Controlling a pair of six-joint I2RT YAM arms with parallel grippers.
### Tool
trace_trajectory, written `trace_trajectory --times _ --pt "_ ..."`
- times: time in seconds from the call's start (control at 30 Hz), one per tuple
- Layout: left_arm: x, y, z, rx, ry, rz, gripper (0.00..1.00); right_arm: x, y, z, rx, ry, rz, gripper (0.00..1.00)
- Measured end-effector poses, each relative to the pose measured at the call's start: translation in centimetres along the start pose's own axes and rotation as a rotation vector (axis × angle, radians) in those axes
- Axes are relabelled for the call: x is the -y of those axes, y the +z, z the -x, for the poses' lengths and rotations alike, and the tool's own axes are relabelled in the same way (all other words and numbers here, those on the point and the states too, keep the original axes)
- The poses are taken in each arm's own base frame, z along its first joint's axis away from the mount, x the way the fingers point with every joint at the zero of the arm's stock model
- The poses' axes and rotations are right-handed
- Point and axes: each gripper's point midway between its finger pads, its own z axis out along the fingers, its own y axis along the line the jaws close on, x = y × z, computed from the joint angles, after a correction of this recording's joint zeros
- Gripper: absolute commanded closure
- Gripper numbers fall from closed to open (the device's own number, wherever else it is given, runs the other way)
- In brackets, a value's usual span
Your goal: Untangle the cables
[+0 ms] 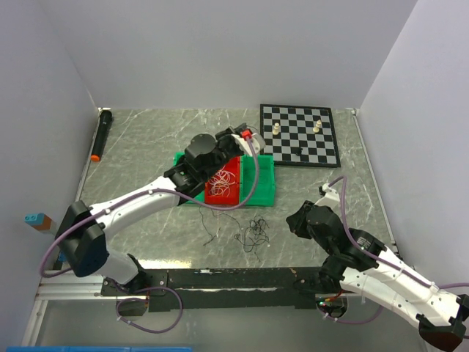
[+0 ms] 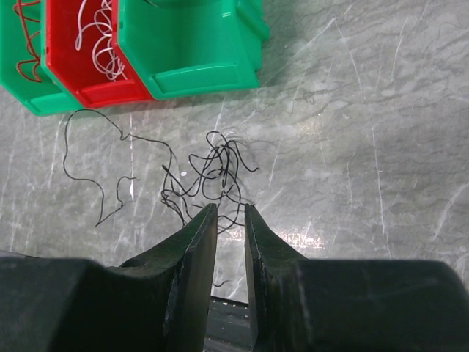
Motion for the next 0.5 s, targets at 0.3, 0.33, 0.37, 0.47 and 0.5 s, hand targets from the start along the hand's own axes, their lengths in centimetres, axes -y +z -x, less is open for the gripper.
trace_trajectory --times 0.3,0.33,0.37,0.47,0.5 --pt "7.1 1.7 -3.7 -0.069 -0.023 -0.146 0.99 -0.1 -0.4 0.3 0.019 0.020 0.022 0.71" --pt "7.8 1.9 -4.1 -0.077 -0.031 -0.162 0.99 0.0 -0.3 0.2 0.019 0.021 0.022 0.71" --pt "8.6 2.0 -4.7 -0.087 -0.042 -0.181 0.99 0.1 -0.3 0.1 0.017 0.023 0.020 0.71" --pt "10.7 2.4 -6.0 -0.112 -0.075 -0.229 0.99 0.3 -0.3 0.0 0.016 0.022 0.014 0.71" --pt "11.3 2.5 -6.4 -0.124 -0.089 -0.246 0.99 0.3 -0.3 0.0 0.016 0.023 0.013 0.71"
